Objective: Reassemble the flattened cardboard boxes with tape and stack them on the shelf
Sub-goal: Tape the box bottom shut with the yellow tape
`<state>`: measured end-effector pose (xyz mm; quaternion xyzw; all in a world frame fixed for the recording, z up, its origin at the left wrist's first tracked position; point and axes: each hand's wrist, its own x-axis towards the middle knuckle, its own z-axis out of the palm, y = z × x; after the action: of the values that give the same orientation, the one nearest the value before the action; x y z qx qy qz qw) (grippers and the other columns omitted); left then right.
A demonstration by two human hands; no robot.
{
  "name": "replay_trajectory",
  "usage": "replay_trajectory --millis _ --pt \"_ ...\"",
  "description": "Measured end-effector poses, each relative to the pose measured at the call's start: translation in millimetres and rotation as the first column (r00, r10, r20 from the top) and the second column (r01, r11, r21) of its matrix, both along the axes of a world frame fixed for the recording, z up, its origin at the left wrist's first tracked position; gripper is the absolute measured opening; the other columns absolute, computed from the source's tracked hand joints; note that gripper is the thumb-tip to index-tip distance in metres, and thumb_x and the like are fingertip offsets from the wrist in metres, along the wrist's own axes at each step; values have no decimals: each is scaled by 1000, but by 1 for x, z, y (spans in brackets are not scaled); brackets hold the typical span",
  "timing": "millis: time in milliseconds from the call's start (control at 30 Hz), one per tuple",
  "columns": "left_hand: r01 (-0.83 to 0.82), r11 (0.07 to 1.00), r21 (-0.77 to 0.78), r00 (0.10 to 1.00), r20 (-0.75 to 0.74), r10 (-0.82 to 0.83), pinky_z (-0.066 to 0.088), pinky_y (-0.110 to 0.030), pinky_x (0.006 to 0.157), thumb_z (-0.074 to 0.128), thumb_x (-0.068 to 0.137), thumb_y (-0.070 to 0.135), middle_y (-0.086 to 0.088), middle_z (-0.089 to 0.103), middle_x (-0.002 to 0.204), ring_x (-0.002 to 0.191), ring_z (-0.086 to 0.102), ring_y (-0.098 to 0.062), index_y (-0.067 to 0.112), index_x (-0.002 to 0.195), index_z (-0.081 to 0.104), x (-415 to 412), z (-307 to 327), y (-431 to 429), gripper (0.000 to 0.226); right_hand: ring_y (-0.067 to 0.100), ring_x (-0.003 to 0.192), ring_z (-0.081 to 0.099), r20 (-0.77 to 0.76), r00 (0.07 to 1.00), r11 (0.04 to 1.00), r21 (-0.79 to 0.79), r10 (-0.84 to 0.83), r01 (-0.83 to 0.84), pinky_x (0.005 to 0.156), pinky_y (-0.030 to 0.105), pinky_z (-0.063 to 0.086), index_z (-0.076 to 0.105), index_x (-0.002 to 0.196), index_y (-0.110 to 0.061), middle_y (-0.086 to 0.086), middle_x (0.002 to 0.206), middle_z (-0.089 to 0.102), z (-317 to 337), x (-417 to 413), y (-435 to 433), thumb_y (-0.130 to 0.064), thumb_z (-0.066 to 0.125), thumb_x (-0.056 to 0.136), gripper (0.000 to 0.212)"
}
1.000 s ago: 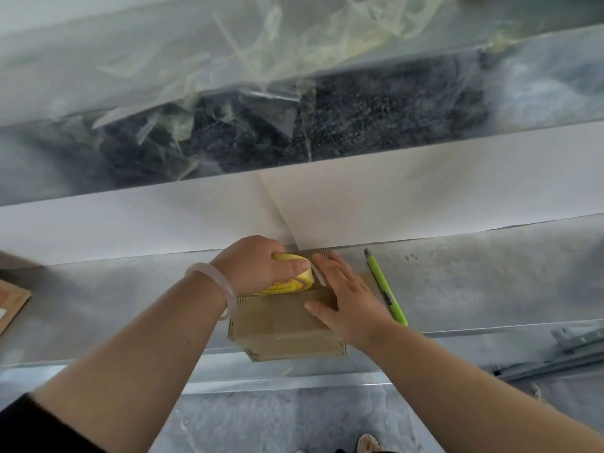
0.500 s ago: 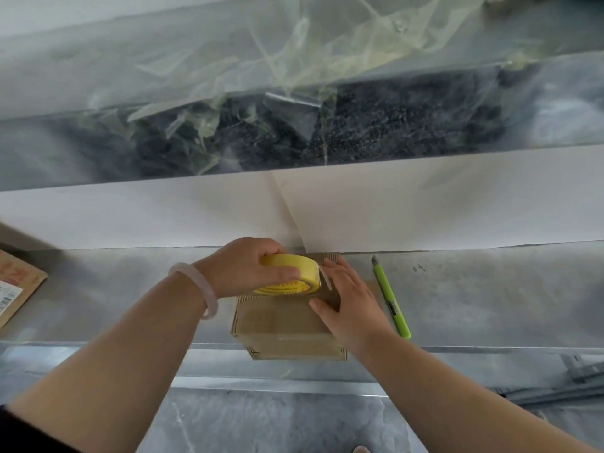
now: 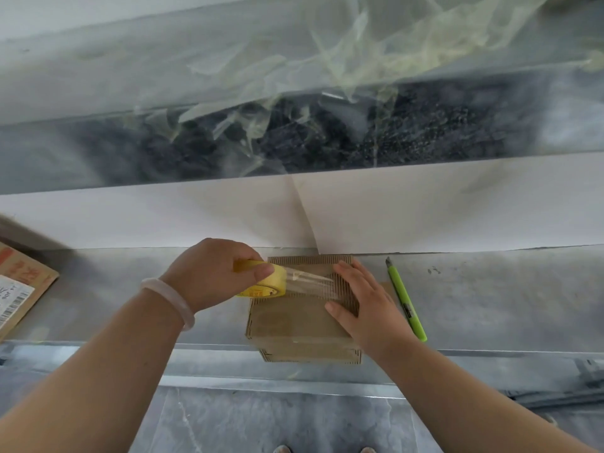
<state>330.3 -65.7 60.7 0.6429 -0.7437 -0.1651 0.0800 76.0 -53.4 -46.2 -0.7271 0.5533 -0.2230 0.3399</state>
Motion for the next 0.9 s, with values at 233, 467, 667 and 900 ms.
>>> replay_trajectory --millis 233,467,667,900 --pt "193 981 -27 955 236 -182 44 -27 78 31 92 63 19 67 85 81 60 -4 37 95 70 25 3 -5 47 -5 145 9 -48 999 1000 23 -18 19 114 17 11 28 149 -40 -35 144 14 4 2 1 -46 59 93 65" --pt "247 969 9 947 207 -244 41 -27 74 15 84 67 20 58 74 76 56 -5 34 81 59 38 -12 -12 55 -20 137 -4 -132 991 1000 -5 8 -9 108 5 -1 25 151 -41 -26 158 15 -1 5 0 -49 56 93 66" --pt "130 984 125 950 267 -159 46 -29 73 42 76 80 14 63 79 77 57 -6 35 83 64 55 -20 -18 51 -27 132 -11 -197 980 999 -34 6 -13 102 -1 -6 24 151 -43 -32 153 14 -2 4 1 -51 52 93 65" --pt "54 982 179 994 85 -70 49 -31 76 45 84 69 13 64 81 79 59 -6 36 86 65 77 -50 -11 38 -24 134 -11 -246 969 997 -61 28 -44 99 -4 -14 24 148 -47 -35 149 9 -2 5 1 -53 50 94 61"
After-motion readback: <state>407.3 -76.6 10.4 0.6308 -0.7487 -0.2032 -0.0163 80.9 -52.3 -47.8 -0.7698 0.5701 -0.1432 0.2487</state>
